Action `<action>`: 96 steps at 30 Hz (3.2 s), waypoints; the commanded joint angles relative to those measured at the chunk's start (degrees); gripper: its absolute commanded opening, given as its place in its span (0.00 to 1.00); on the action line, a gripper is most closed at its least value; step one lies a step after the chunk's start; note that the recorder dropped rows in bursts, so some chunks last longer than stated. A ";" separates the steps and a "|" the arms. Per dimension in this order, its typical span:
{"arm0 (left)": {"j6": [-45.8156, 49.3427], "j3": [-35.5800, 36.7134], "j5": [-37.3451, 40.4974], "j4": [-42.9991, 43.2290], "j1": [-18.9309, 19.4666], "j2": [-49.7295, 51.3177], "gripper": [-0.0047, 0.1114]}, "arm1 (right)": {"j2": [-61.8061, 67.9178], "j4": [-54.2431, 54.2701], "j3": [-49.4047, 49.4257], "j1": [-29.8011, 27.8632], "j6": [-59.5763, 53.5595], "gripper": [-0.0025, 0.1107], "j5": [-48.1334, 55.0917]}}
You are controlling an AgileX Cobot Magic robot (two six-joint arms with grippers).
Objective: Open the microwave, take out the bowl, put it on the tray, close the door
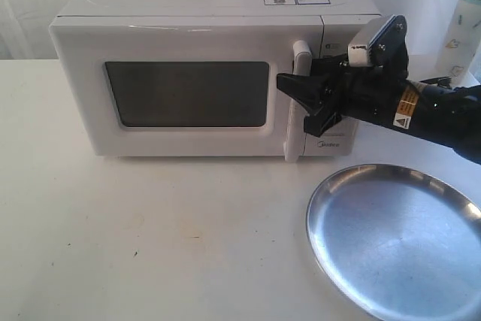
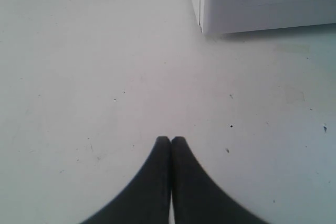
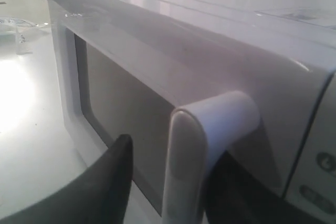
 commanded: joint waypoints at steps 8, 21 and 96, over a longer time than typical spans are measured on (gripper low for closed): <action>0.00 -0.16 0.17 -0.27 -0.27 -0.12 0.04 | -0.10 -6.85 -1.84 3.91 -6.30 0.02 2.07; 0.00 -0.16 0.17 -0.27 -0.27 -0.12 0.04 | -0.10 -18.99 -1.84 3.91 -7.68 0.02 -8.72; 0.00 -0.16 0.17 -0.27 -0.27 -0.12 0.04 | -19.90 -22.68 -5.80 4.54 42.53 0.02 30.25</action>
